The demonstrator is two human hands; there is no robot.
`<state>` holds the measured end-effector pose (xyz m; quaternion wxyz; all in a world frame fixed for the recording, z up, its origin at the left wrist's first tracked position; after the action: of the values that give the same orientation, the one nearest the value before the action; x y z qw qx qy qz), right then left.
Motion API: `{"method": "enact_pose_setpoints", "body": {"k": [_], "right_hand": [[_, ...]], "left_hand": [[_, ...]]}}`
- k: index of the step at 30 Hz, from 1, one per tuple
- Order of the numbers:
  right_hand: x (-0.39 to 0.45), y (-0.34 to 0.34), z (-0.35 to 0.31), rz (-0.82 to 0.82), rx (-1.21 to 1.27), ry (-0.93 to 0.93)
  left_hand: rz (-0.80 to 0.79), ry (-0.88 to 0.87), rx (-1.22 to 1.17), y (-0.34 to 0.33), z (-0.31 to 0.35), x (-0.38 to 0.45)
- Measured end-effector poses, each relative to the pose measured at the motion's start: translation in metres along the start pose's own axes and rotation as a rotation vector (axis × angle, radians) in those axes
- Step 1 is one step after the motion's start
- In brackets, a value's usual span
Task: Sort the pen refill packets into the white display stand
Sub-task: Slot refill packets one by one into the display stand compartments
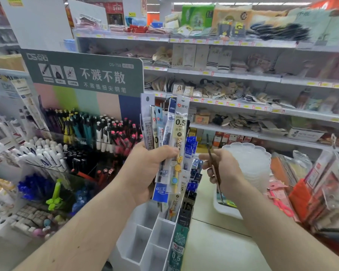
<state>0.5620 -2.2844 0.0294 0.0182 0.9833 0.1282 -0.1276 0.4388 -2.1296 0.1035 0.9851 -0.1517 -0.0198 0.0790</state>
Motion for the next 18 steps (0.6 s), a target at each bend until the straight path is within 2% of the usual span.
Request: {"method": "enact_pose_setpoints", "body": {"k": [8,12,18], "right_hand": [[-0.069,0.012,-0.026,-0.146,0.237,0.119],[-0.071,0.020,-0.025,-0.065,0.242,0.158],[-0.055,0.033,-0.024,0.160,0.066,0.306]], "left_hand": [[0.036,-0.027,0.080,-0.002,-0.005,-0.003],[0.118,-0.062,0.011,0.006,-0.002,-0.004],[0.326,-0.106,-0.081,0.032,-0.008,-0.004]]}}
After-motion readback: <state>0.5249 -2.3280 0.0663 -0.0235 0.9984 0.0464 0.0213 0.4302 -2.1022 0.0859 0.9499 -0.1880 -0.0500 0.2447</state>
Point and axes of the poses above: each hand's wrist, its own x-axis towards the middle knuckle, its own y-axis out of the back of the hand, z = x × y, the point moved 4 cm from there along x, towards the middle knuckle, and after that the axes turned 2 degrees about -z, right-handed, at the moved point
